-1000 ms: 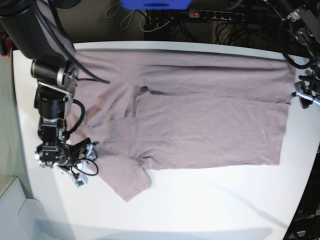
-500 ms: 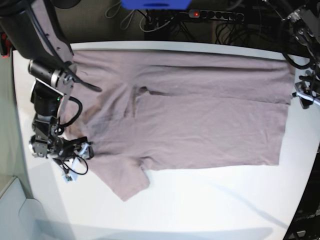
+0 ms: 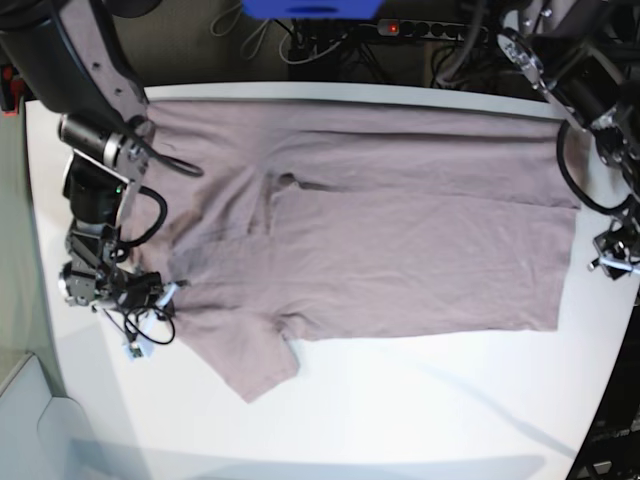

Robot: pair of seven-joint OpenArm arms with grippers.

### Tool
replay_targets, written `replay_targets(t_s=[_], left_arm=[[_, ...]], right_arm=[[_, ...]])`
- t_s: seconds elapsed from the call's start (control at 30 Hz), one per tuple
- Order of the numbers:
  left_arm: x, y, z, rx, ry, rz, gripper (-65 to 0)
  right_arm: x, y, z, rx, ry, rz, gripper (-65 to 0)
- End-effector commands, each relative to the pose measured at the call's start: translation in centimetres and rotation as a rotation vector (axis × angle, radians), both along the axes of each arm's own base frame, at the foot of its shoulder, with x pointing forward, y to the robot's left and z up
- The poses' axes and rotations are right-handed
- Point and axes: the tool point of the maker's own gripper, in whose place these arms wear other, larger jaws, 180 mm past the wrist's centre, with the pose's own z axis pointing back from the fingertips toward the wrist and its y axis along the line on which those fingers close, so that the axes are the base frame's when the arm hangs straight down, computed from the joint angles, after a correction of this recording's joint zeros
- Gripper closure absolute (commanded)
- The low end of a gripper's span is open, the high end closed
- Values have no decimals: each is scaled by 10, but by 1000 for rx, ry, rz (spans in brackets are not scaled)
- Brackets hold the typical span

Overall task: Layout the t-shirt on the table in an organized manner, then fold the t-shirt properly
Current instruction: 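Move both grippers to the shirt's hem edge and grasp it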

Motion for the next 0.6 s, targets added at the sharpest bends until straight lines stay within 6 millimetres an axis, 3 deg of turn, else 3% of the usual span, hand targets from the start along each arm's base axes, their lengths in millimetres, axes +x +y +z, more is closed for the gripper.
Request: replay_targets(t_s=[0.0,0.3,0.4,0.57], left_arm=[[15,8,16,15,-70,3,-337],[57,37,1,-40,-208,60,-337],[74,34,-10,-81,-225,65,-338],[106,0,-34,-22,-132,-98,-338]], right_arm=[[3,-9,5,-34,12,-1,0],[10,-11,14,-40,-3,-2,0],[9,-10,13,-41,-1,1,0],[4,-6,6,-36,13,5,0]])
